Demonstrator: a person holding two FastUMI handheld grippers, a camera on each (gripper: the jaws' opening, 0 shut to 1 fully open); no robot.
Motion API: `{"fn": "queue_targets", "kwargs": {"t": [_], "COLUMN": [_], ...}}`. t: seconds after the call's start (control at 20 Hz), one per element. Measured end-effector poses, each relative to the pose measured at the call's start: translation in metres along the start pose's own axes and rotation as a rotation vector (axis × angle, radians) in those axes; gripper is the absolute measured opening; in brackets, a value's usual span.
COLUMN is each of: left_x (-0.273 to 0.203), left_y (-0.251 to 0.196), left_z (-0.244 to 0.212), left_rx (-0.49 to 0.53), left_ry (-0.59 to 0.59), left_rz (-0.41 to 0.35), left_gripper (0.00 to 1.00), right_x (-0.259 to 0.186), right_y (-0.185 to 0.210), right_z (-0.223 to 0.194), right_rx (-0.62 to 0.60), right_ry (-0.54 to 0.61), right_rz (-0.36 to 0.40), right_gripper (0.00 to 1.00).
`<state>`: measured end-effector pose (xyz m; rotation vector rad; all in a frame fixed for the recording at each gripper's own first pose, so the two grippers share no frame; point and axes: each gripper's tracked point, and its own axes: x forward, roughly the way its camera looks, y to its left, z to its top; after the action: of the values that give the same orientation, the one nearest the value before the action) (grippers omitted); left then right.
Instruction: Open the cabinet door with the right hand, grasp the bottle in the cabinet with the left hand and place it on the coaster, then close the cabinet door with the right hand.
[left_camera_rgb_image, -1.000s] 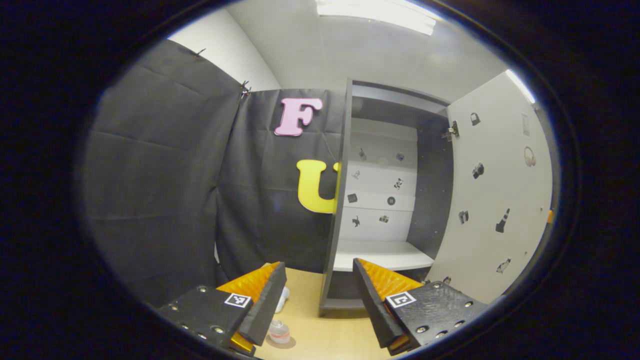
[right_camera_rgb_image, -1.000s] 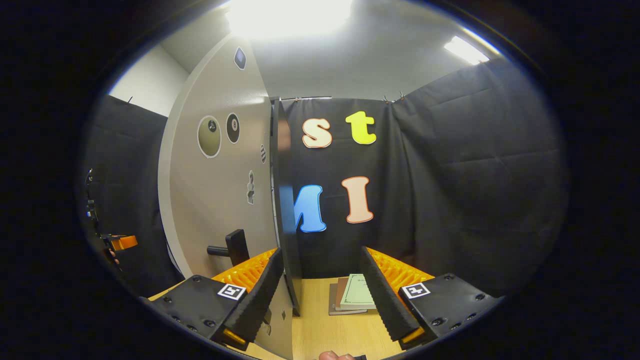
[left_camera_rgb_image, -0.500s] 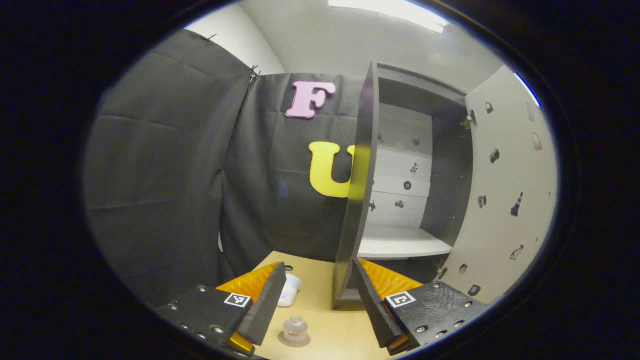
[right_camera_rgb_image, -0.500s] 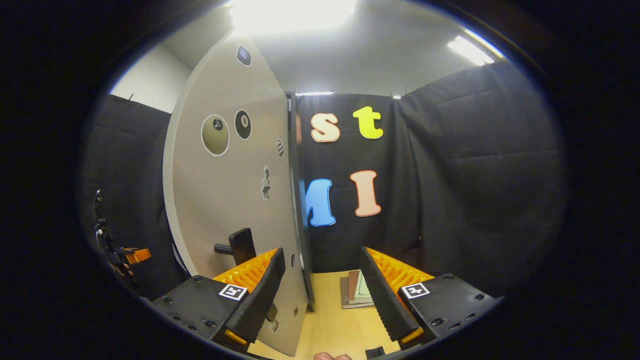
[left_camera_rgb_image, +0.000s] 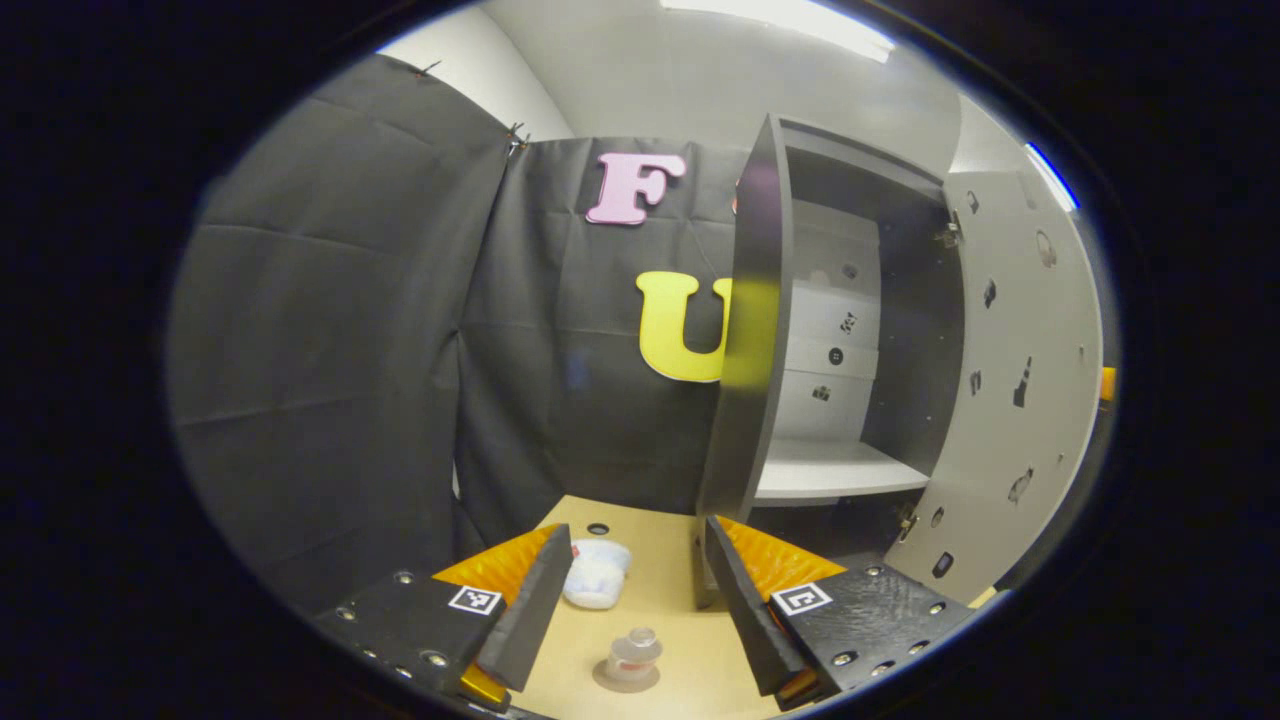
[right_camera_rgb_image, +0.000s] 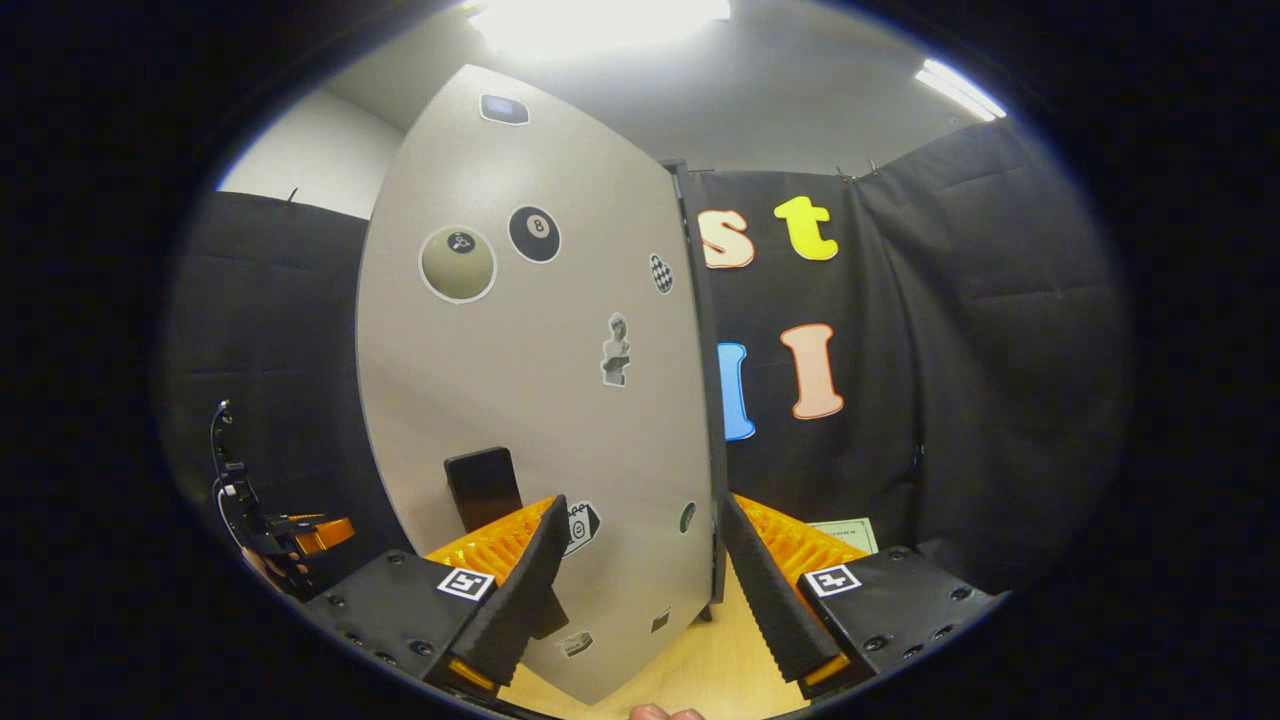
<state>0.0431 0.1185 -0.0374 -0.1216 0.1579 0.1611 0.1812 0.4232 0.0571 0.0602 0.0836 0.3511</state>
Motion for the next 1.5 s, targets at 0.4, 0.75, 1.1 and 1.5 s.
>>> {"fn": "queue_targets", "kwargs": {"t": [0.4, 0.75, 1.1, 1.5], "left_x": [0.004, 0.015, -0.001, -0.031], "left_y": [0.038, 0.028, -0.047, -0.137], "left_z": [0.008, 0.009, 0.022, 0.032], "left_rx": [0.027, 0.062, 0.103, 0.069], "left_ry": [-0.014, -0.002, -0.035, -0.060], "left_rz": [0.003, -0.041, -0.138, -0.168], "left_gripper": [0.81, 0.81, 0.81, 0.81], "right_x": [0.042, 0.049, 0.023, -0.035], "right_y": [0.099, 0.113, 0.045, -0.068], "right_z": [-0.020, -0.041, -0.059, -0.072], "right_rx": [-0.061, -0.025, 0.093, 0.087], "right_ry": [0.027, 0.069, 0.118, 0.138], "right_rz": [0.156, 0.153, 0.052, -0.047], "right_gripper": [0.97, 0.98, 0.98, 0.98]}}
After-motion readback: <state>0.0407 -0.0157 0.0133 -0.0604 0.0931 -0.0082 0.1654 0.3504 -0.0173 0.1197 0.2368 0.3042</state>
